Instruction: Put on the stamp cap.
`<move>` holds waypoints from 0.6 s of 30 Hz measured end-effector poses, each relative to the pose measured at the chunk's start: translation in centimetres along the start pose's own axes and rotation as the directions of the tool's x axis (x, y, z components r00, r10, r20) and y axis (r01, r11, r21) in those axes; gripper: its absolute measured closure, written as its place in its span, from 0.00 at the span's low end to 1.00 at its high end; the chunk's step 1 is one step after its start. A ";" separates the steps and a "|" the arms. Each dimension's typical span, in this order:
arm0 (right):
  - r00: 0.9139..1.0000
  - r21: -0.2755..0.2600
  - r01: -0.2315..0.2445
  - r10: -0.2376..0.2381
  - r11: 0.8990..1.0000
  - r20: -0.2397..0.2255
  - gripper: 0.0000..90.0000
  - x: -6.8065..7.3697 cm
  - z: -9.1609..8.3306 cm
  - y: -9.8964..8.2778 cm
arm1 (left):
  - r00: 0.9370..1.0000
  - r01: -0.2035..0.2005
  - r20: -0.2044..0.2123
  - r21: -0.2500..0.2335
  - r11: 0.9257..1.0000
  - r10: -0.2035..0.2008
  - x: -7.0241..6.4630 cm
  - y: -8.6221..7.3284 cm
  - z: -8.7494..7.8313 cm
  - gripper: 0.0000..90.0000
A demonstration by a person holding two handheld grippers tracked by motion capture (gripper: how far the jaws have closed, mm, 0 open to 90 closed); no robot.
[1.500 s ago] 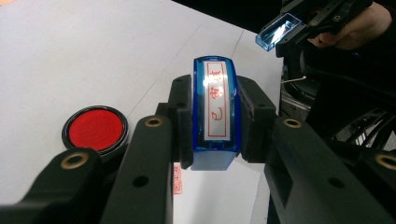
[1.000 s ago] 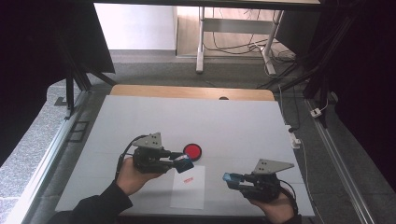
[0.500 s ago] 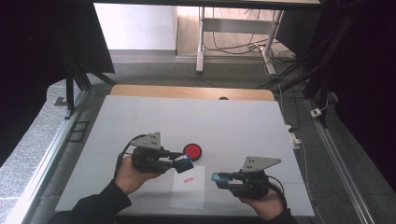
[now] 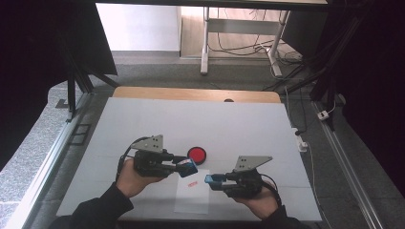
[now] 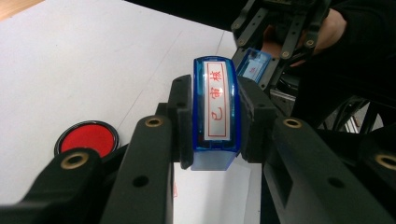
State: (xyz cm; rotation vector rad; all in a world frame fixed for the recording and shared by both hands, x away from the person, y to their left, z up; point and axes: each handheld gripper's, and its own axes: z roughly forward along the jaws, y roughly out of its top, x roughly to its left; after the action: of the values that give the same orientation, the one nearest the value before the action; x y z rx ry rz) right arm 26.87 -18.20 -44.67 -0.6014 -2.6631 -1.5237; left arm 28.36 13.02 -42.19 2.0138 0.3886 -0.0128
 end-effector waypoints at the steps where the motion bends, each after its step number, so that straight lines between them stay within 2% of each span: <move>1: 1.000 0.002 0.001 -0.001 1.000 -0.006 0.76 0.0 0.1 0.1 | 1.000 -0.003 0.004 -0.001 1.000 0.003 0.0 0.0 0.0 0.78; 11: 0.997 0.001 0.032 -0.032 0.999 -0.076 0.76 -0.1 2.0 0.9 | 0.998 -0.044 0.035 -0.011 0.999 0.044 -0.2 0.1 0.1 0.78; 18: 0.992 0.010 0.063 -0.061 0.998 -0.112 0.76 -0.2 3.1 1.2 | 0.993 -0.094 0.063 -0.017 0.995 0.095 -0.4 0.1 0.2 0.78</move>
State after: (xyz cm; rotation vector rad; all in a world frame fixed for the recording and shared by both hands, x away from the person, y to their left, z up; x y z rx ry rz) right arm 27.95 -15.18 -45.33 -0.4236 -2.6298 -1.5048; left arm 28.08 12.70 -42.14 2.0106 0.2520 -0.0160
